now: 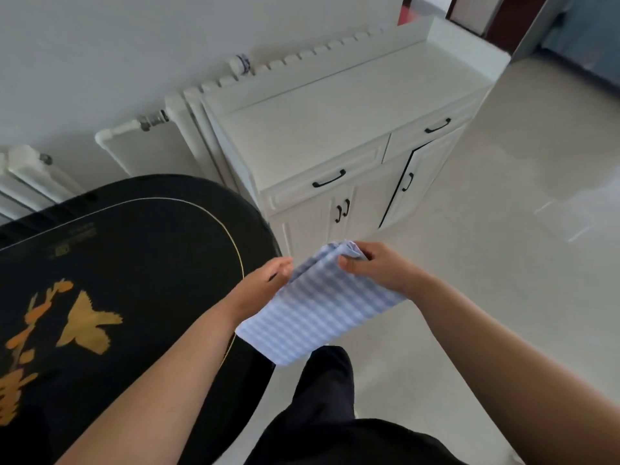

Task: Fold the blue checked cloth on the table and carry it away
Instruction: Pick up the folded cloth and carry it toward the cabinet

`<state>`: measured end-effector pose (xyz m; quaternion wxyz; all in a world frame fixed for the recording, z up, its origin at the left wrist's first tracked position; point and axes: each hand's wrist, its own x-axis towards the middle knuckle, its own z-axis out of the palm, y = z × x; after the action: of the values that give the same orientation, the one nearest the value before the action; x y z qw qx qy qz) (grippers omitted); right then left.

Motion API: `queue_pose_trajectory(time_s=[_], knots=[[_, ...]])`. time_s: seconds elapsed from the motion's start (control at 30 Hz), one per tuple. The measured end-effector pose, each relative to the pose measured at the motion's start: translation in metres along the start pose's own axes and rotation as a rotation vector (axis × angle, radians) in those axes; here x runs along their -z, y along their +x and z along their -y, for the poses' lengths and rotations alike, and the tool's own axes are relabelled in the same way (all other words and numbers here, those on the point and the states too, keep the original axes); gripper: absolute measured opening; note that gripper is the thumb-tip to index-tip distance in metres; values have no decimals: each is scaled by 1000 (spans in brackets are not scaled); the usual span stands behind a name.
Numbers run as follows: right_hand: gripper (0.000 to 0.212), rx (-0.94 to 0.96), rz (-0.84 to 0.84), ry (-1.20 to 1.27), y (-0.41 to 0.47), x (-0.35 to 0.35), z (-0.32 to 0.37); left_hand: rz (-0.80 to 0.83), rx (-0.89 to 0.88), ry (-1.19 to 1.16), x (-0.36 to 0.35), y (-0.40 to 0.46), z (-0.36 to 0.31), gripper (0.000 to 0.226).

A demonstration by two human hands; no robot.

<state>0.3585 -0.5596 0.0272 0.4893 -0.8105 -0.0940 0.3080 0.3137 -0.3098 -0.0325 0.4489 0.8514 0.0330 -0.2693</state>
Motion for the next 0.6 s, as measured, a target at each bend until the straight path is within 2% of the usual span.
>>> queue_pose_trajectory(time_s=[0.1, 0.13, 0.23, 0.33, 0.43, 0.6], knots=[[32, -24, -23, 30, 36, 22, 4, 85, -61, 20, 13, 33, -16, 89], [30, -42, -46, 59, 49, 31, 3, 109, -57, 12, 19, 42, -23, 92], [18, -113, -116, 200, 82, 54, -1, 186, 6, 80, 40, 73, -35, 69], [22, -180, -189, 334, 114, 69, -7, 191, 39, 245, 66, 110, -38, 65], [20, -229, -226, 383, 147, 77, -8, 188, 16, 253, 93, 138, -45, 47], [35, -260, -287, 303, 219, 81, -4, -2, 52, 469, 126, 161, -61, 30]])
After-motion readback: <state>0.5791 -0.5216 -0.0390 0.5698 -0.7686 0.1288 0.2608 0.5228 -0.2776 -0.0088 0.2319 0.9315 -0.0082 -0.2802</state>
